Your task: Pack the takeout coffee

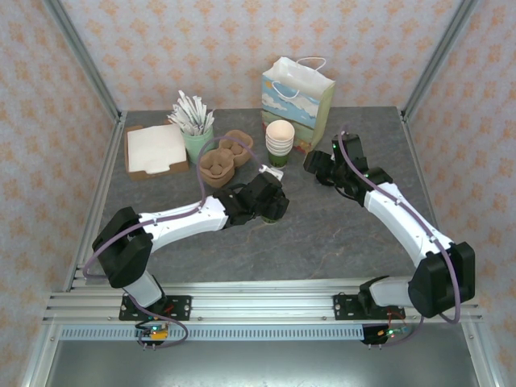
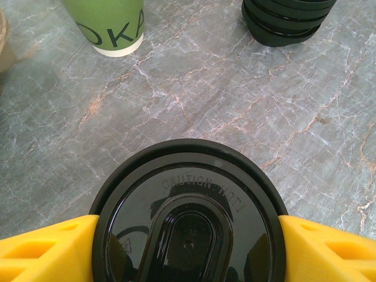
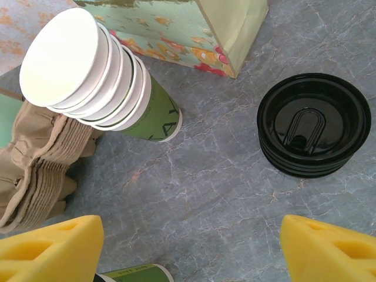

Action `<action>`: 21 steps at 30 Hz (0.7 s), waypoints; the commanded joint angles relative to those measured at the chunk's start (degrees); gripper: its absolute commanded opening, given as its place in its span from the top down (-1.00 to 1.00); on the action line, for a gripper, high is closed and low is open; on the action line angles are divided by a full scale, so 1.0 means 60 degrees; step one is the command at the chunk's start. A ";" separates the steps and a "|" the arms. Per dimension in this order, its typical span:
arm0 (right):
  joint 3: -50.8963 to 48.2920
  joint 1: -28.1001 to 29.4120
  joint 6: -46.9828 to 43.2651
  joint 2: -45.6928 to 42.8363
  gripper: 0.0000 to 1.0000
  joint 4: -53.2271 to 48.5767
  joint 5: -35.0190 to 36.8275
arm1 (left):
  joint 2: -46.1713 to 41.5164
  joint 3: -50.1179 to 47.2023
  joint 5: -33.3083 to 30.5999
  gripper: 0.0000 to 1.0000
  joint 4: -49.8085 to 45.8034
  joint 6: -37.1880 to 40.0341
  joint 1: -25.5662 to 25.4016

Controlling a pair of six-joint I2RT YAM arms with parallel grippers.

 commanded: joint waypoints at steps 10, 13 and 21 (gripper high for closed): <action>0.0009 -0.0049 0.0136 0.0116 -0.59 0.0311 0.0026 | 0.0663 0.0107 -0.0695 -0.50 -0.0544 0.0027 -0.0303; -0.0065 -0.0048 0.0124 0.0081 -0.59 0.0297 0.0070 | 0.0828 0.0115 -0.0829 -0.50 -0.0669 0.0093 -0.0364; -0.0170 -0.0053 0.0152 0.0046 -0.59 0.0319 0.0076 | 0.0900 0.0081 -0.0704 -0.45 -0.0996 -0.0046 -0.0364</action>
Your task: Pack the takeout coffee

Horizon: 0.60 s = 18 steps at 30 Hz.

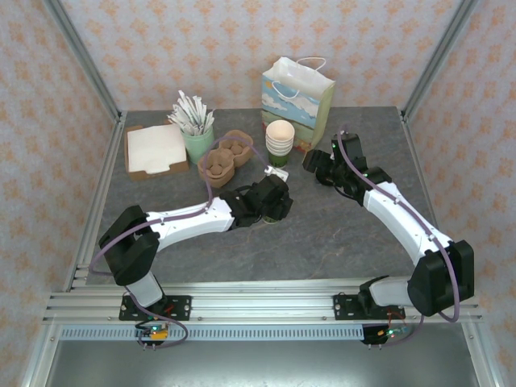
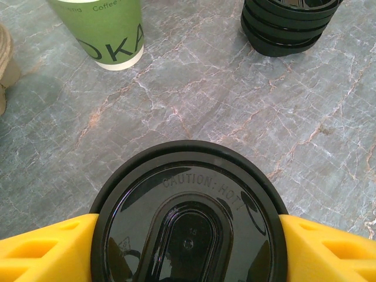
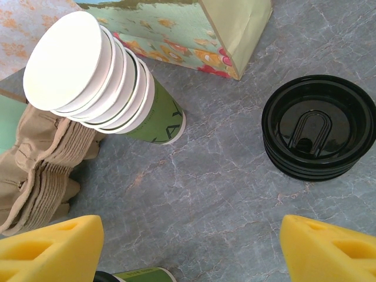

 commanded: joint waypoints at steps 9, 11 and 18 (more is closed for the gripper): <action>-0.0196 -0.0059 0.0074 -0.0032 -0.59 0.0150 0.0152 | 0.0493 -0.0128 0.0162 -0.47 -0.2465 0.0662 -0.0099; -0.0197 -0.0060 0.0073 -0.0025 -0.59 0.0151 0.0161 | 0.0334 -0.0259 0.0196 -0.47 -0.2537 0.0860 -0.0106; -0.0154 -0.0057 0.0146 0.0042 -0.59 0.0195 0.0065 | -0.0067 -0.0226 -0.0284 -0.44 -0.2758 0.0947 -0.0051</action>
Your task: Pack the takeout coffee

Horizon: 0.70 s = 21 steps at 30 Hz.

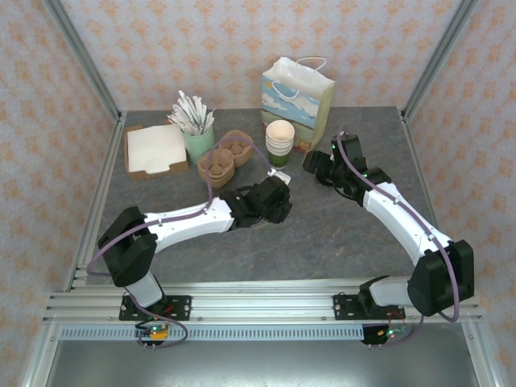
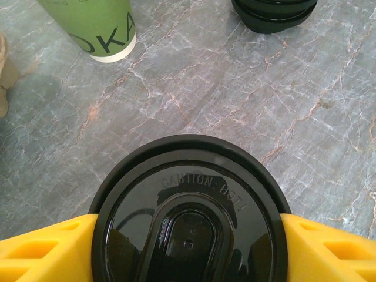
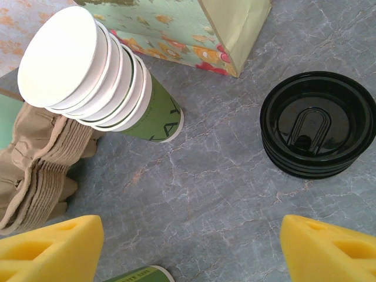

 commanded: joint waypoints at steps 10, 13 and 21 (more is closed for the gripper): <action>0.0084 -0.0043 0.0166 0.0076 -0.59 0.0089 -0.0037 | -0.0382 0.0319 0.0140 -0.43 -0.1415 -0.0396 0.0497; 0.0084 -0.0043 0.0157 0.0053 -0.59 0.0067 -0.0016 | -0.0535 0.0255 0.0305 -0.43 -0.1215 -0.0551 0.0553; 0.0143 -0.0051 0.0187 0.0177 -0.59 0.0125 -0.0081 | -0.1123 -0.0278 0.0516 -0.44 -0.0585 -0.0960 0.0765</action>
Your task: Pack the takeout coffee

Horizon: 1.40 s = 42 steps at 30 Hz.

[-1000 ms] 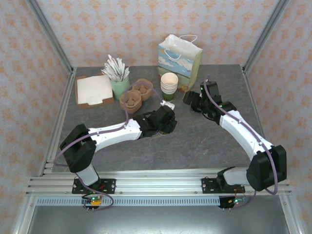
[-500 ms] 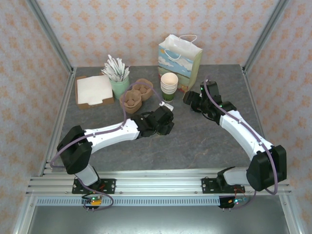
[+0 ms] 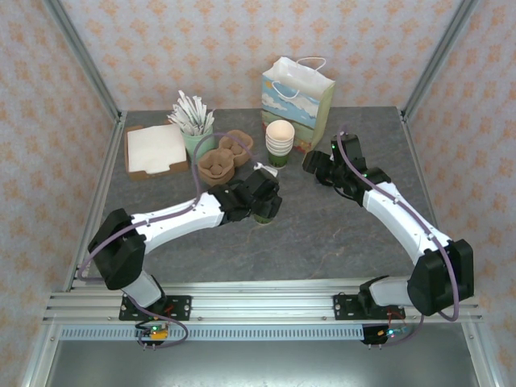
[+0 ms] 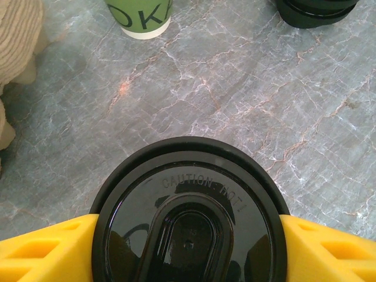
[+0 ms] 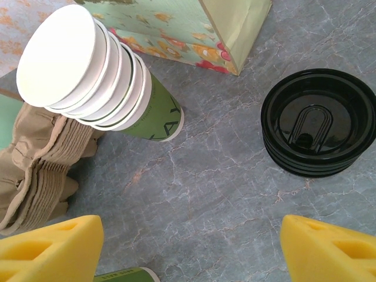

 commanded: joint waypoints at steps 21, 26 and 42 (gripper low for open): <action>-0.0108 -0.0043 0.0147 0.0063 -0.59 0.0177 0.0033 | 0.0012 -0.0397 -0.0159 -0.48 0.0538 0.0291 -0.0100; -0.0110 -0.0050 0.0143 0.0094 -0.59 0.0187 -0.0008 | 0.0121 -0.0429 -0.0180 -0.48 0.0559 0.0356 -0.0197; -0.0139 -0.0043 0.0179 0.0136 -0.59 0.0220 -0.0046 | 0.0020 -0.0445 -0.0746 -0.48 0.0469 0.0451 -0.0228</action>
